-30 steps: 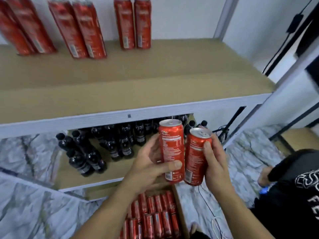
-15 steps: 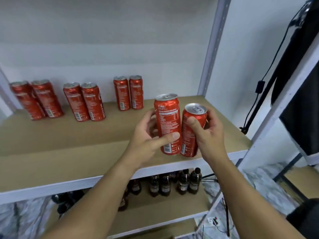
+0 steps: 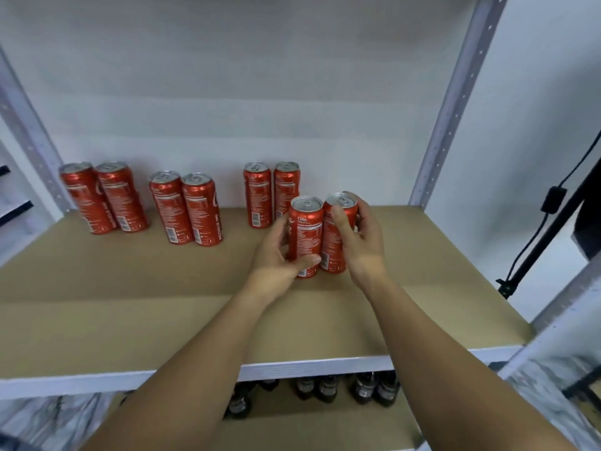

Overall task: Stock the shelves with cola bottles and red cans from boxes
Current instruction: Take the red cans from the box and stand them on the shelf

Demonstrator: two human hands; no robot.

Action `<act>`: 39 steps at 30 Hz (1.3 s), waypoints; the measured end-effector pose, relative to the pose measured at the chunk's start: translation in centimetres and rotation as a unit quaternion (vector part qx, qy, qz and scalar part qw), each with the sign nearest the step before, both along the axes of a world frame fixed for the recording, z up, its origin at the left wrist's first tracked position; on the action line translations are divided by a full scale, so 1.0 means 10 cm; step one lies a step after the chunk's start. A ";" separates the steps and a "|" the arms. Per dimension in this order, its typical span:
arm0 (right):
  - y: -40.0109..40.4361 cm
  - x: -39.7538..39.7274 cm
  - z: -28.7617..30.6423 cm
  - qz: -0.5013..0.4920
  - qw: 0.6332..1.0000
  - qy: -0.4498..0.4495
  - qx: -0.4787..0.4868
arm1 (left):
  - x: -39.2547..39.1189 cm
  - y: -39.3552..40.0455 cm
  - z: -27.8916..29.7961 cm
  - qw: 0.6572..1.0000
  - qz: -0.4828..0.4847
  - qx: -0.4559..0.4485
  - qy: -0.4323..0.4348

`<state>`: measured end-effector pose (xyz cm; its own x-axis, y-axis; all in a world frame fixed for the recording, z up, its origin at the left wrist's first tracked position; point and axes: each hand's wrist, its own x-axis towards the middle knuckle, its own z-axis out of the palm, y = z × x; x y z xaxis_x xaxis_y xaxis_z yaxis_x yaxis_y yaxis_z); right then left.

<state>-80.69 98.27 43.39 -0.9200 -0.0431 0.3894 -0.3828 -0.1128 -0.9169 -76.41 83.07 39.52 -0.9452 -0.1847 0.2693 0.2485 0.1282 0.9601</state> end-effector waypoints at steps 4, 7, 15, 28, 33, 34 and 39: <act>-0.04 -0.20 -0.03 -0.001 0.999 -0.023 0.025 | -0.17 -0.05 0.00 1.000 0.003 -0.023 -0.010; 0.01 -0.20 -0.01 0.012 0.999 -0.039 0.027 | -0.21 -0.07 0.00 0.999 -0.009 -0.033 -0.026; 0.10 -0.20 -0.02 0.039 0.996 -0.047 0.066 | -0.23 -0.11 0.03 0.996 -0.057 -0.049 -0.037; 0.09 -0.08 -0.01 -0.013 0.994 -0.061 0.092 | -0.21 -0.08 0.00 0.994 -0.035 -0.092 -0.051; 0.18 0.48 -0.21 -0.059 0.988 -0.088 0.113 | 0.28 0.11 -0.02 0.992 0.091 -0.049 -0.068; 0.21 0.65 -0.26 -0.063 0.987 -0.083 0.120 | 0.45 0.14 -0.02 0.991 0.108 -0.040 -0.067; 0.40 1.51 -0.49 -0.055 0.993 0.003 0.102 | 1.55 0.32 -0.06 0.998 0.057 0.006 0.032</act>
